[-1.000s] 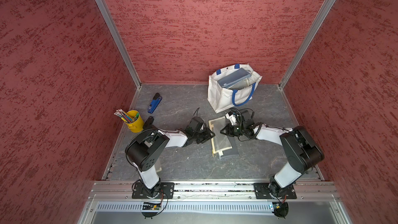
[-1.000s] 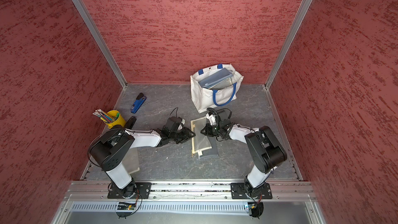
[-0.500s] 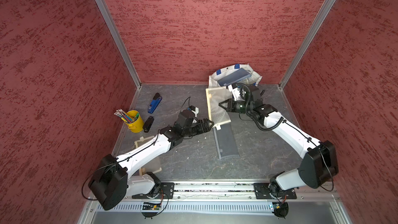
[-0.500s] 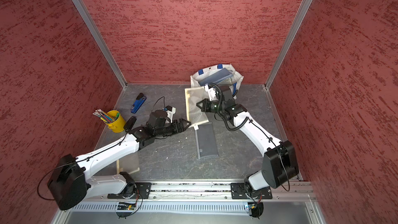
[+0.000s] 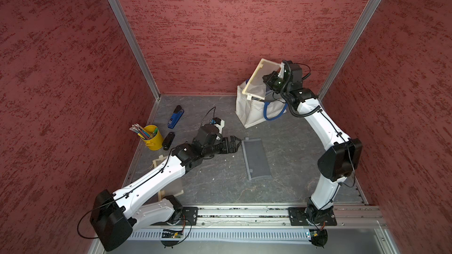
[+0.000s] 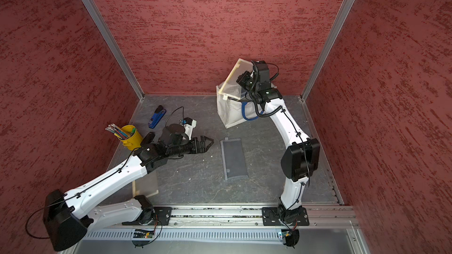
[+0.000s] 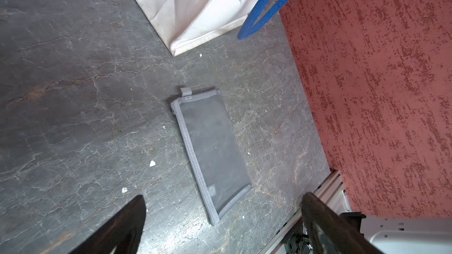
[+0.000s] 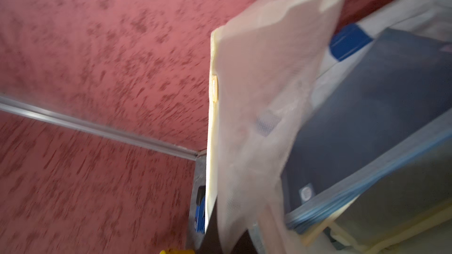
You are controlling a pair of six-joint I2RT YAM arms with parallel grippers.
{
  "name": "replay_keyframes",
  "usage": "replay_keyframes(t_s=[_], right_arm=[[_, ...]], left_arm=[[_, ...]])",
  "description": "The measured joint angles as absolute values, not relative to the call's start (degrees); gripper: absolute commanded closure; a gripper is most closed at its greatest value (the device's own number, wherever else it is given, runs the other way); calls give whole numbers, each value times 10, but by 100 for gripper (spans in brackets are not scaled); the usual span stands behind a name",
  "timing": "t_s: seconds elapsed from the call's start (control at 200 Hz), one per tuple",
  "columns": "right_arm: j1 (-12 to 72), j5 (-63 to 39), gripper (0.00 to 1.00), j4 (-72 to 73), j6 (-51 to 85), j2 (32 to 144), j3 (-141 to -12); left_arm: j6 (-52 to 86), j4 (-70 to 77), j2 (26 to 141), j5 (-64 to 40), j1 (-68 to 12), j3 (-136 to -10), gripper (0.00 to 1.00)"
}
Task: Put the pencil pouch into the canvas bag
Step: Place the pencil pouch in the canvas bag.
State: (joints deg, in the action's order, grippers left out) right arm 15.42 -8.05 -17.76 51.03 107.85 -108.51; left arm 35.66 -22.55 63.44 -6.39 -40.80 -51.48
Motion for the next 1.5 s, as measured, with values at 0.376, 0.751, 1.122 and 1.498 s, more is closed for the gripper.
replay_keyframes(t_s=[0.376,0.751,1.122,1.498], right_arm=[[122,22,100,-174,601,1125,-1094],[138,36,90,-164,636,1131,-1028],[147,39,52,-160,640,1121,-1004],[137,26,26,-197,552,1021,-1003]], left_arm=[[348,-246,598,-52,-405,-515,1],[342,-247,601,-57,-386,-513,1],[342,-240,591,-58,-380,-482,0],[342,-228,582,-57,-369,-476,1]])
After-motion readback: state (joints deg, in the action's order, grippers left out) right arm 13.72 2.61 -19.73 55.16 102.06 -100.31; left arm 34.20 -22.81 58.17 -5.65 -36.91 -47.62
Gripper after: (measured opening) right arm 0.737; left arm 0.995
